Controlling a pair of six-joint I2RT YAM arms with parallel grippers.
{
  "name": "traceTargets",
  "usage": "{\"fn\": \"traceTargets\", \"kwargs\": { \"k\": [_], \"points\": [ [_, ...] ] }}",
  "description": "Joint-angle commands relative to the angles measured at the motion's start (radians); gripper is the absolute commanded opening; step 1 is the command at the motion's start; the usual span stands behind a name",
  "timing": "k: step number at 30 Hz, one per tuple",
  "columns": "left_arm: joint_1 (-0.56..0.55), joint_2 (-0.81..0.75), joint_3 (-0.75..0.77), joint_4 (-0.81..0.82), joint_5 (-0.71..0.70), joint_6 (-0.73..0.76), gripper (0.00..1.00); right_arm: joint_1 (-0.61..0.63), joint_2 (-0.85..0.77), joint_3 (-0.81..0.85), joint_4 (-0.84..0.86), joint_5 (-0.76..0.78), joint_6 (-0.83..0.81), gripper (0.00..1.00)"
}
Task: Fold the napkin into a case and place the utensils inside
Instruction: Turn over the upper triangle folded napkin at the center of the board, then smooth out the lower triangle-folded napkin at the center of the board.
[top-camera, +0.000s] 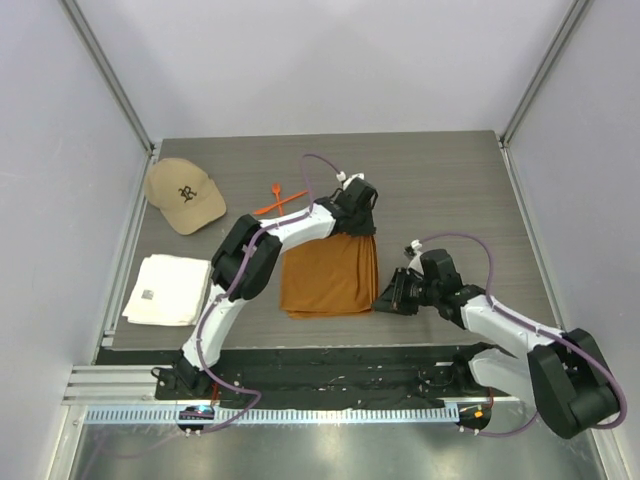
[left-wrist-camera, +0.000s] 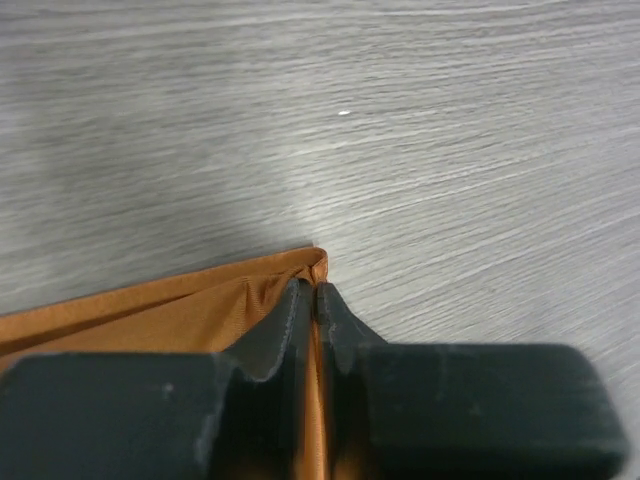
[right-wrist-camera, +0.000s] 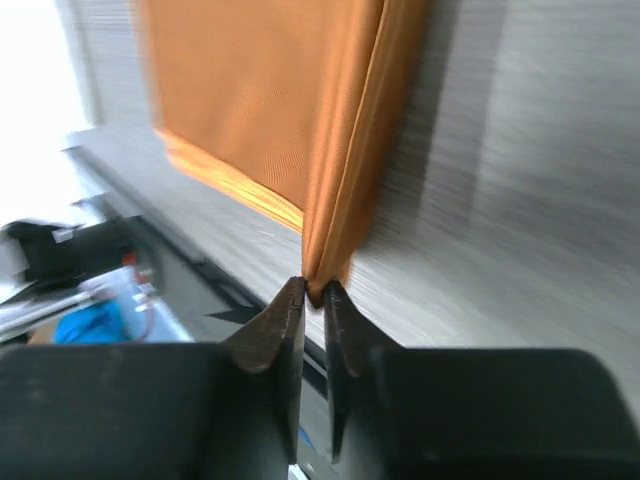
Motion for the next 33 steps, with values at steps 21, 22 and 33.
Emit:
{"fn": "traceTargets", "kwargs": {
  "k": [21, 22, 33],
  "points": [
    [0.005, -0.343, -0.151, -0.024, 0.102, 0.137, 0.61, -0.047, 0.180, 0.486, -0.316, 0.457, -0.108, 0.45],
    [0.005, -0.329, -0.142, -0.027, 0.090, 0.138, 0.59, -0.054, 0.225, 0.506, -0.308, 0.441, -0.101, 0.39],
    [0.006, 0.028, 0.300, -0.282, -0.058, 0.315, 0.35, -0.071, 0.326, 0.450, -0.144, 0.240, -0.121, 0.01]
  ]
}}
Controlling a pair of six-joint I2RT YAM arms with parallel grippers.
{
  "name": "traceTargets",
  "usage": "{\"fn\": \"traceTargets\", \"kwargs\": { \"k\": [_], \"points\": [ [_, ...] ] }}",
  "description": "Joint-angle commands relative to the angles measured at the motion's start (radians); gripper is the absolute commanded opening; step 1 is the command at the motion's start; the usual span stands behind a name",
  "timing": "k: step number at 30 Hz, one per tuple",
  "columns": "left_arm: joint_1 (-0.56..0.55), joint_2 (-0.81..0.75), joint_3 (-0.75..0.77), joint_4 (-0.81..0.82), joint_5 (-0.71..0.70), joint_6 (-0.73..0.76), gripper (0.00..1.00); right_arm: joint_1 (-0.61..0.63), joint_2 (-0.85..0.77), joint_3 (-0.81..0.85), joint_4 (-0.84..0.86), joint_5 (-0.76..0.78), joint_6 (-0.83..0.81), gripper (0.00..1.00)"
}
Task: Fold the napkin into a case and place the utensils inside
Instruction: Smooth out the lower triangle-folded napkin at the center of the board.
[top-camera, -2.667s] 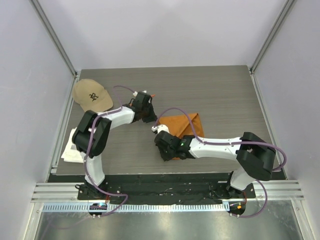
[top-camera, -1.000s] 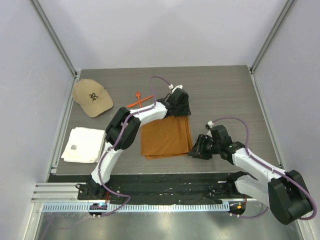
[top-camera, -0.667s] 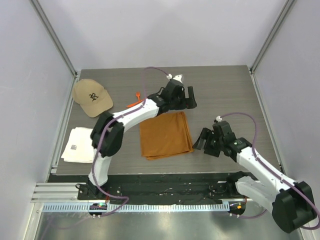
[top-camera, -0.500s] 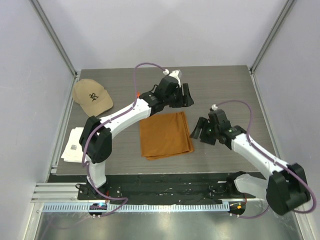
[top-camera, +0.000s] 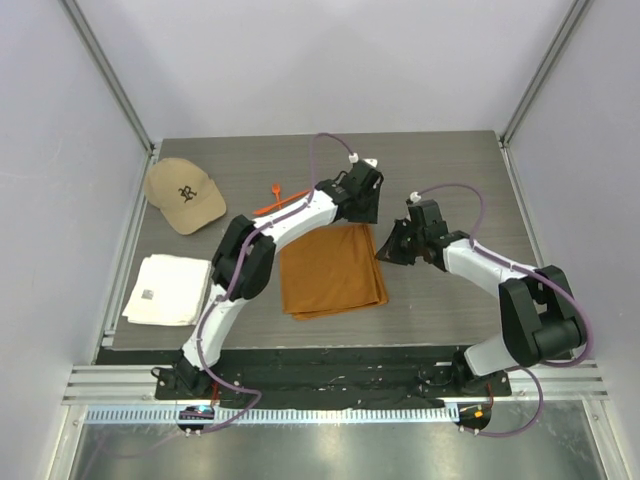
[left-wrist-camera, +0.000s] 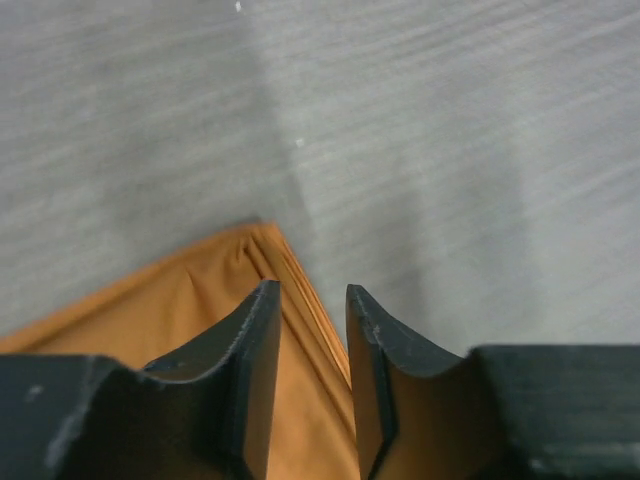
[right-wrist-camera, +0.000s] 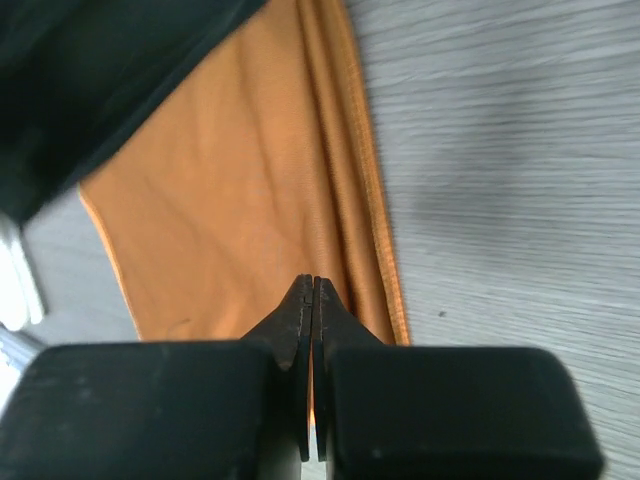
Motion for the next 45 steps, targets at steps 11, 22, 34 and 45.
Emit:
{"fn": "traceTargets", "kwargs": {
  "k": [11, 22, 34, 45],
  "points": [
    [0.007, 0.126, 0.211, -0.137, -0.115, 0.209, 0.25, -0.001, -0.138, -0.186, 0.068, -0.159, 0.004, 0.01],
    [0.006, 0.214, 0.302, -0.195, -0.135, 0.253, 0.25, -0.001, -0.193, -0.228, 0.041, -0.175, 0.004, 0.01],
    [0.001, 0.234, 0.296, -0.188, -0.109, 0.240, 0.25, -0.001, -0.185, -0.286, 0.062, -0.170, 0.010, 0.01],
    [0.001, 0.237, 0.365, -0.168, -0.088, 0.177, 0.00, -0.001, -0.123, -0.350, 0.114, -0.179, 0.011, 0.01]
  ]
}}
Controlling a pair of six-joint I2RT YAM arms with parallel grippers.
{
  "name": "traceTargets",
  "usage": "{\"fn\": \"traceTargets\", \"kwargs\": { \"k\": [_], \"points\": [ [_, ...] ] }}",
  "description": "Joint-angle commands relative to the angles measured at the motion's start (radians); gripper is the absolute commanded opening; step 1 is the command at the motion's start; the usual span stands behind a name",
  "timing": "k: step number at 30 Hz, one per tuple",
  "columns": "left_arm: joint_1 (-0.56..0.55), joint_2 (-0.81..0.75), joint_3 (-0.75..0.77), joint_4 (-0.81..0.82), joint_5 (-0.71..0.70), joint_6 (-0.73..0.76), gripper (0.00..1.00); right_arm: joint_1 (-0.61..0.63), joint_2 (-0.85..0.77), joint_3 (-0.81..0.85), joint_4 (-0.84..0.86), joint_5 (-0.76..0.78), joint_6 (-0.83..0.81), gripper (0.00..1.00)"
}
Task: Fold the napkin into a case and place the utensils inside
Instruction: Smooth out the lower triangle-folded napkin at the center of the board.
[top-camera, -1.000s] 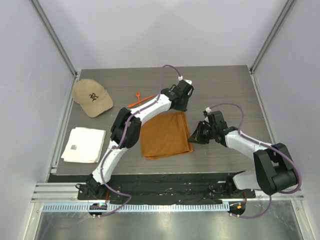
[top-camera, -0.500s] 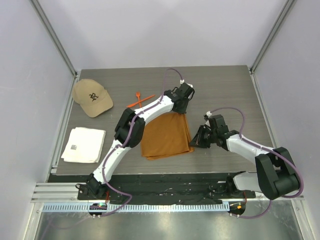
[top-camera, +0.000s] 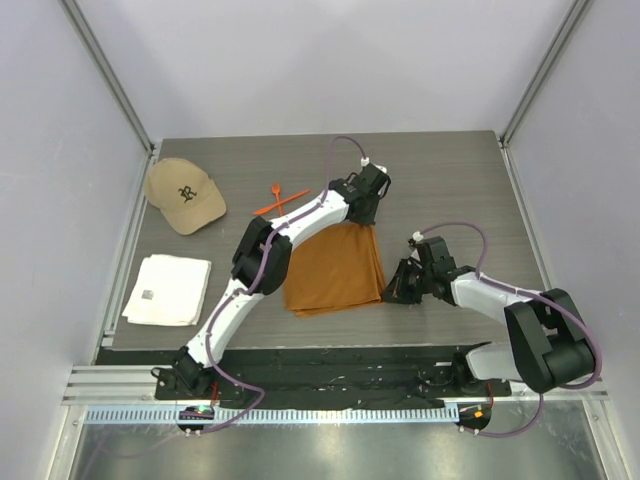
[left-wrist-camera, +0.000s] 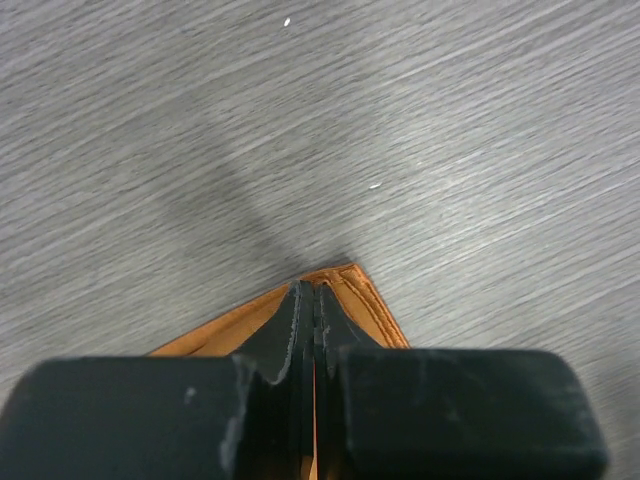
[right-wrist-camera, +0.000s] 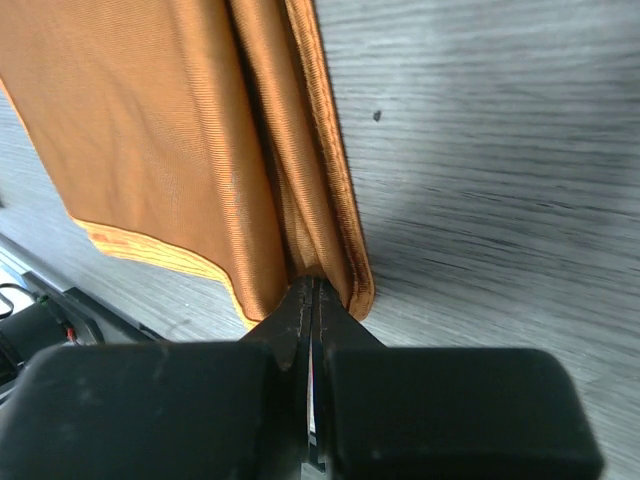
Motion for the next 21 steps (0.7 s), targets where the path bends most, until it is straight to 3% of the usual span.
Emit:
{"fn": "traceTargets", "kwargs": {
  "k": [1, 10, 12, 13, 16, 18, 20, 21],
  "points": [
    [0.001, -0.028, 0.051, 0.022, 0.028, -0.047, 0.00, 0.001, 0.026, -0.044, 0.095, -0.034, 0.017, 0.01],
    [0.000, -0.016, 0.104, 0.047, 0.068, -0.170, 0.00, 0.012, 0.050, -0.062, 0.181, -0.110, 0.080, 0.01],
    [0.001, -0.011, 0.123, 0.032, 0.082, -0.175, 0.13, 0.008, 0.027, -0.013, 0.100, -0.050, 0.038, 0.01],
    [0.000, -0.034, 0.105, 0.025, 0.076, -0.176, 0.33, 0.007, -0.009, 0.006, 0.010, -0.019, 0.021, 0.01],
    [0.000, -0.152, -0.010, 0.062, 0.076, -0.167, 0.53, -0.014, -0.074, 0.073, -0.134, 0.083, -0.028, 0.05],
    [0.000, -0.226, -0.069, 0.088, 0.081, -0.166, 0.75, -0.056, -0.082, 0.124, -0.205, 0.098, -0.048, 0.12],
    [-0.003, -0.337, -0.160, 0.096, 0.087, -0.169, 0.71, -0.097, -0.076, 0.162, -0.227, 0.112, -0.075, 0.16],
    [-0.006, -0.379, -0.211, 0.113, 0.088, -0.181, 0.71, -0.113, -0.068, 0.202, -0.230, 0.117, -0.078, 0.26]
  ]
}}
